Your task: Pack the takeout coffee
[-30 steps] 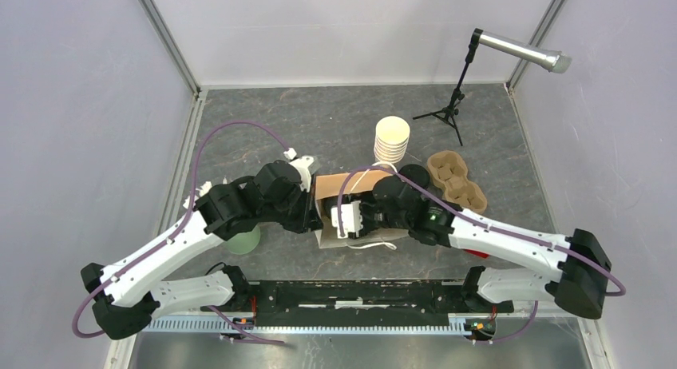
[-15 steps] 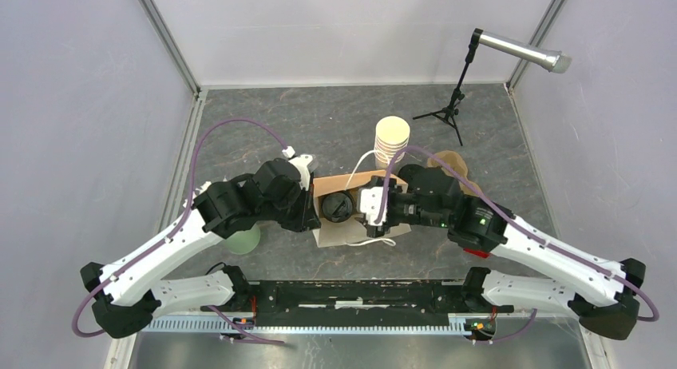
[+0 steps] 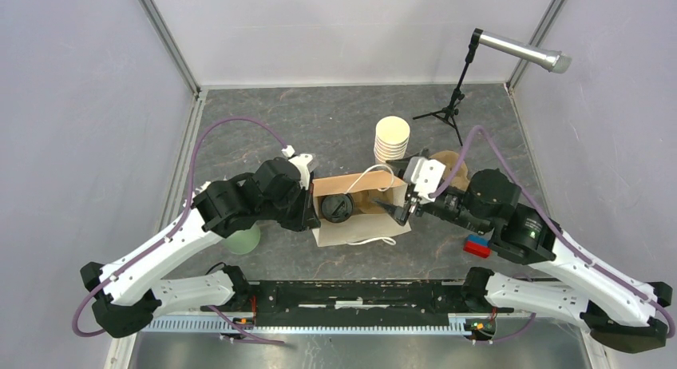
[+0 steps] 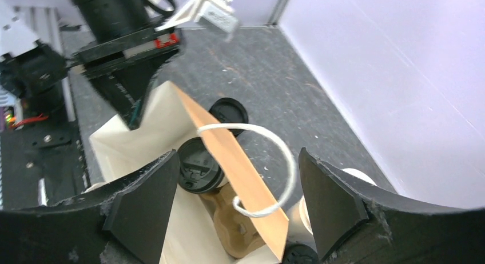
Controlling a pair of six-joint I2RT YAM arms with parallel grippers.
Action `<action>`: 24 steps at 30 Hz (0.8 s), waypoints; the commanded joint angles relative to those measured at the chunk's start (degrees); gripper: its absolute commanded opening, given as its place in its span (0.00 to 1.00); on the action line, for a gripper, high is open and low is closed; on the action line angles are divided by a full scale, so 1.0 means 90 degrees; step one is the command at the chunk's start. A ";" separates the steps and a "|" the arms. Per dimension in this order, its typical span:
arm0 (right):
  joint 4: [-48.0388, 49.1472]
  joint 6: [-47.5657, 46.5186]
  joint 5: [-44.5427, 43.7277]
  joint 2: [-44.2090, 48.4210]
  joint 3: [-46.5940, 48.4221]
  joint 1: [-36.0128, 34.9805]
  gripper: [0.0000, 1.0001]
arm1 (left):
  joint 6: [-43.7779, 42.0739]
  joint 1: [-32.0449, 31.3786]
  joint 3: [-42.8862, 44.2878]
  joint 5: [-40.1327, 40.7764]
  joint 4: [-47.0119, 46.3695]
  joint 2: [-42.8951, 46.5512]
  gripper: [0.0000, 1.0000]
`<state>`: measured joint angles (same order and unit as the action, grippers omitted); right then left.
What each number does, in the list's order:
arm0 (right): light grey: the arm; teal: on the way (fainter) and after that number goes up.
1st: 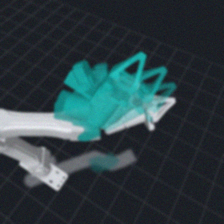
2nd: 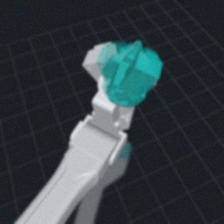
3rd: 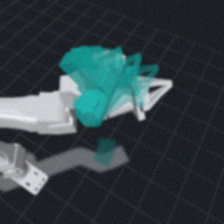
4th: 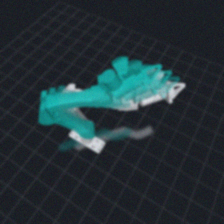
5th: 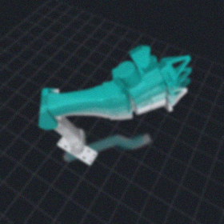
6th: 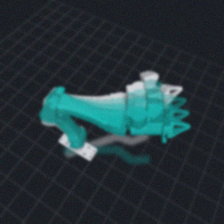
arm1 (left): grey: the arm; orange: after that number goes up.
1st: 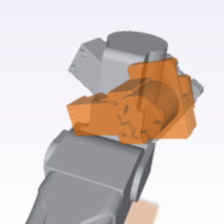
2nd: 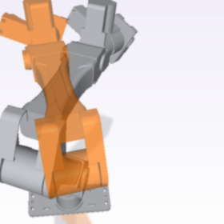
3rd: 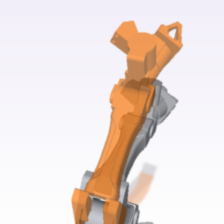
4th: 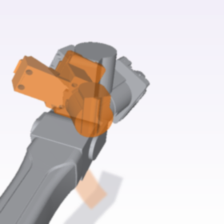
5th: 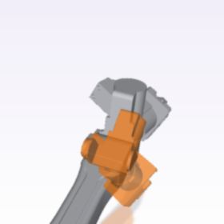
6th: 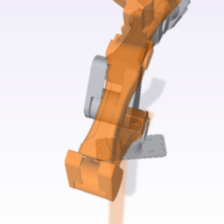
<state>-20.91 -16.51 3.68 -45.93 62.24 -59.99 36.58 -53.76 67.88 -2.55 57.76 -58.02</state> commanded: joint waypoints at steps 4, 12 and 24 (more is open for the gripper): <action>0.0706 0.0628 -0.2540 0.0379 -0.0104 0.0019 0.84 | -0.0354 -0.0023 0.0103 -0.0083 -0.0078 0.0174 0.02; -0.1071 0.1592 -0.4668 -0.0655 0.0827 0.0292 0.83 | -0.0561 -0.0023 0.0080 -0.0313 -0.0087 0.0335 0.02; -0.1887 0.2640 -0.2009 -0.1581 0.0638 0.2962 0.85 | -0.0904 -0.0022 -0.0029 -0.0636 -0.0097 0.0431 0.02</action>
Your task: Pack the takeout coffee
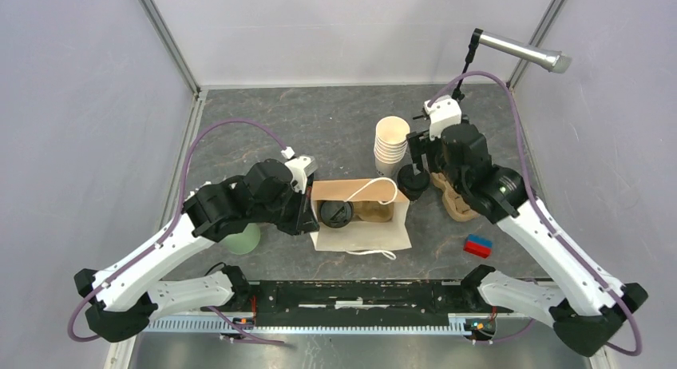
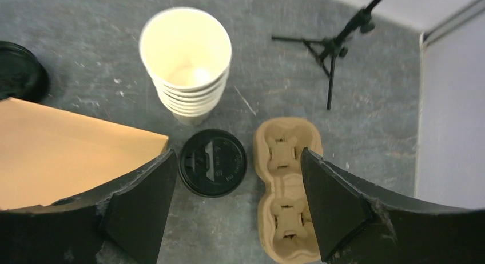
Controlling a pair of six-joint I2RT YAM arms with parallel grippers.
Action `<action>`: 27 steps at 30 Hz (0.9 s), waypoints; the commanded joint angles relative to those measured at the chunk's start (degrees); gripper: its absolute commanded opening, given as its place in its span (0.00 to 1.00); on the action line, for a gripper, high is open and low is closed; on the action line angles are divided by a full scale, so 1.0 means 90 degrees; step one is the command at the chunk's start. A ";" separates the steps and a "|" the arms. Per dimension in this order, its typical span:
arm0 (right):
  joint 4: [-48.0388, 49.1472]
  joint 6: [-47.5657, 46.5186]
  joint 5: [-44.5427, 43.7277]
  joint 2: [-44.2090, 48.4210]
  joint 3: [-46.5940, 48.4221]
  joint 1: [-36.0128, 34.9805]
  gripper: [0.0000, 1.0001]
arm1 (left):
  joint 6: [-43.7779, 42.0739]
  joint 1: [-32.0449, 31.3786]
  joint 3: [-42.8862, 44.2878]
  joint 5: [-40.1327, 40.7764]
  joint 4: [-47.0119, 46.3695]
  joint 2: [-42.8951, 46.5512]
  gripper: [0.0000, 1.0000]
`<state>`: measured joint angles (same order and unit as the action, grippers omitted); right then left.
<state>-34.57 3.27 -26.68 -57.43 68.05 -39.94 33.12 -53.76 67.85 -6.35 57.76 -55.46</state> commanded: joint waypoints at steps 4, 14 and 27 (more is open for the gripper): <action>-0.0319 0.0526 0.2572 -0.0692 -0.0112 0.1462 0.86 | -0.0611 -0.0023 -0.0059 -0.0284 -0.0058 0.0127 0.02; -0.0600 -0.0308 0.3548 -0.2145 0.0238 0.1741 0.96 | -0.0865 -0.0020 -0.0069 -0.0094 0.0090 0.0174 0.02; -0.1689 -0.0734 0.3468 -0.3045 0.0887 0.1743 0.98 | -0.0873 -0.0012 -0.0054 0.0185 0.0220 0.0213 0.02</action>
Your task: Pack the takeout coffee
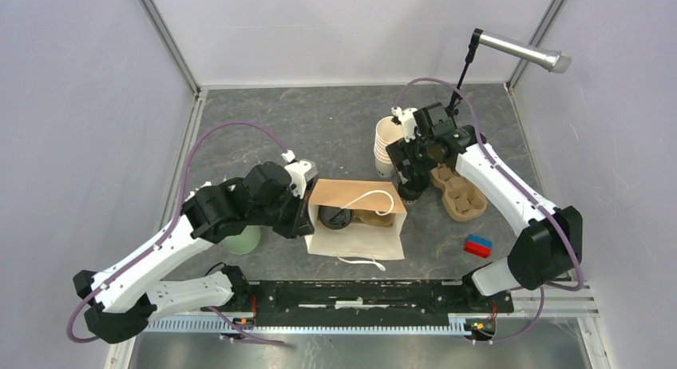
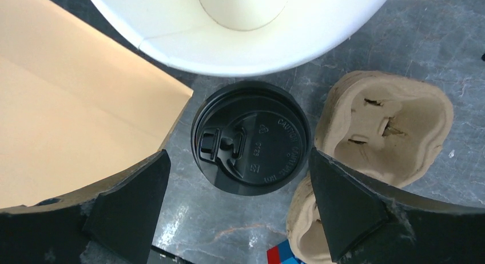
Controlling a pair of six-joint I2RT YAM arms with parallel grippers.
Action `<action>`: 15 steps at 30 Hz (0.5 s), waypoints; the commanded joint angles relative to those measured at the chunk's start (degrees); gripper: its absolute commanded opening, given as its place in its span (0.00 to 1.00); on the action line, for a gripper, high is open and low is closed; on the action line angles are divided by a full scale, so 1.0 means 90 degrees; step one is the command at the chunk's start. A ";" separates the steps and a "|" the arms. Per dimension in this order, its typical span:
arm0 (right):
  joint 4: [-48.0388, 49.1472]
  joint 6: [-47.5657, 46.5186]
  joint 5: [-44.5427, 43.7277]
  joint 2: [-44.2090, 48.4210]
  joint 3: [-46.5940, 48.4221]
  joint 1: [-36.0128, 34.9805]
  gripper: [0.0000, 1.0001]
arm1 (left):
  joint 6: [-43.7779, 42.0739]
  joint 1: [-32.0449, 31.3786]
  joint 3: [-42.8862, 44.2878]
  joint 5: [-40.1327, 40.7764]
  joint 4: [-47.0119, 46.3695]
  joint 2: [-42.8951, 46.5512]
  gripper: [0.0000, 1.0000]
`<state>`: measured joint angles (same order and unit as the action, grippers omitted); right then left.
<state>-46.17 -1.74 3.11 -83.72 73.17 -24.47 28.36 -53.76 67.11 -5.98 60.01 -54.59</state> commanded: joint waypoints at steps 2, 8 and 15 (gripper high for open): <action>-0.0522 -0.0171 0.0184 -0.0229 0.0348 0.0024 0.98 | -0.0365 -0.0008 0.0071 0.0158 0.0004 0.0062 0.02; -0.0387 -0.0167 0.0187 -0.0340 0.0283 0.0080 0.98 | -0.0368 -0.0013 0.0133 0.0156 0.0045 -0.0001 0.02; -0.0355 -0.0276 0.0238 -0.0442 0.0281 0.0210 0.98 | -0.0319 -0.0013 0.0179 0.0139 0.0086 -0.0018 0.02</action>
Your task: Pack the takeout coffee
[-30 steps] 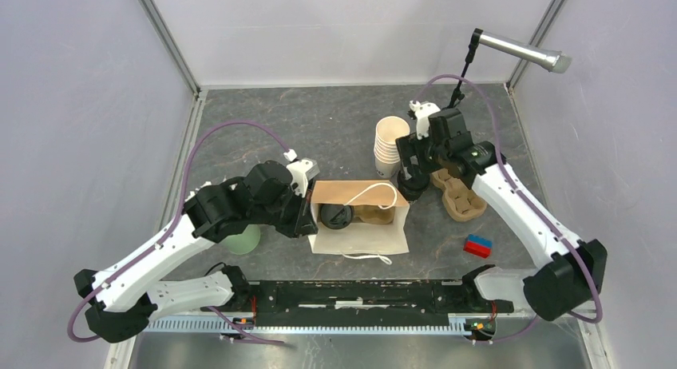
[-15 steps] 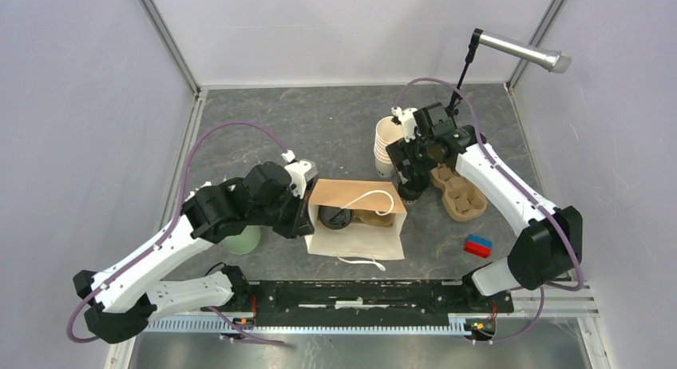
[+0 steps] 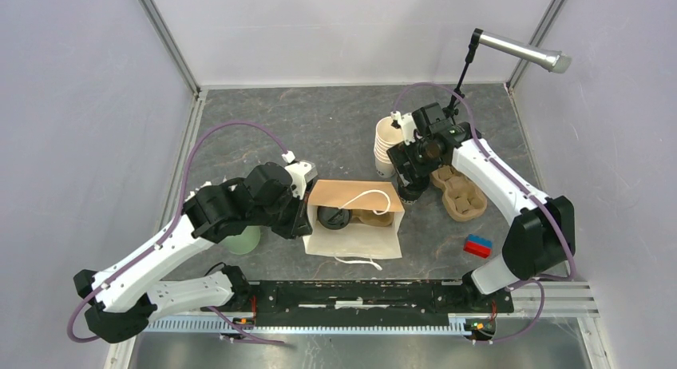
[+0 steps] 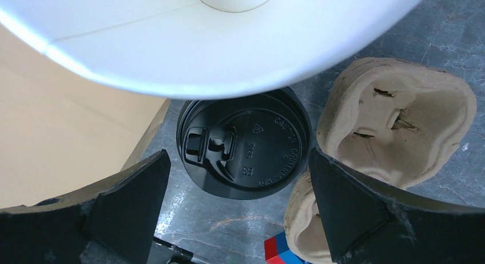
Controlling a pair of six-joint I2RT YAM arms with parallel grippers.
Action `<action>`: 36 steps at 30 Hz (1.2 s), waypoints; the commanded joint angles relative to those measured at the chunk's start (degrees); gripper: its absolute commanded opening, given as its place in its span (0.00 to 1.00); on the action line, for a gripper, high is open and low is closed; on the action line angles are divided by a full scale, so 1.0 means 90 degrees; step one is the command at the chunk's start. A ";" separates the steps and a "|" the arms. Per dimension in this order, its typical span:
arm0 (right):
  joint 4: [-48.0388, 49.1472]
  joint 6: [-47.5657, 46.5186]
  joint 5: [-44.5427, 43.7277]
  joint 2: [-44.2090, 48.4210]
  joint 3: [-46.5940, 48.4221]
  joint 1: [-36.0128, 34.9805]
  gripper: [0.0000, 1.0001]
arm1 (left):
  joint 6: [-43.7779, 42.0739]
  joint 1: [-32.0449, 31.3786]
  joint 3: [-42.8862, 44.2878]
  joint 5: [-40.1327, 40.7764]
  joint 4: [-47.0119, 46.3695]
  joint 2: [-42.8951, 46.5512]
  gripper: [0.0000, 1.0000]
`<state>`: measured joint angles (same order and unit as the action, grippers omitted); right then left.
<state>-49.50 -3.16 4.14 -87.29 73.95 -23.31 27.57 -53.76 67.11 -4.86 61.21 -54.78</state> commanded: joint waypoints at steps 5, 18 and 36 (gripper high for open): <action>-0.0061 -0.0142 0.0299 -0.0107 0.0309 0.0182 0.98 | -0.0193 -0.0012 0.0209 0.0025 -0.0047 -0.0042 0.02; 0.0061 -0.0186 0.0427 -0.0315 0.0163 0.0231 0.97 | -0.0240 -0.0013 0.0229 0.0056 -0.0038 -0.0065 0.02; -0.0111 -0.0264 0.0389 -0.0190 0.0412 0.0237 0.83 | -0.0225 -0.0013 0.0278 0.0248 0.0060 -0.0089 0.02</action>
<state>-49.89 -4.91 6.96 -89.89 74.24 -21.26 27.53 -53.76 67.18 -4.27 61.34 -55.75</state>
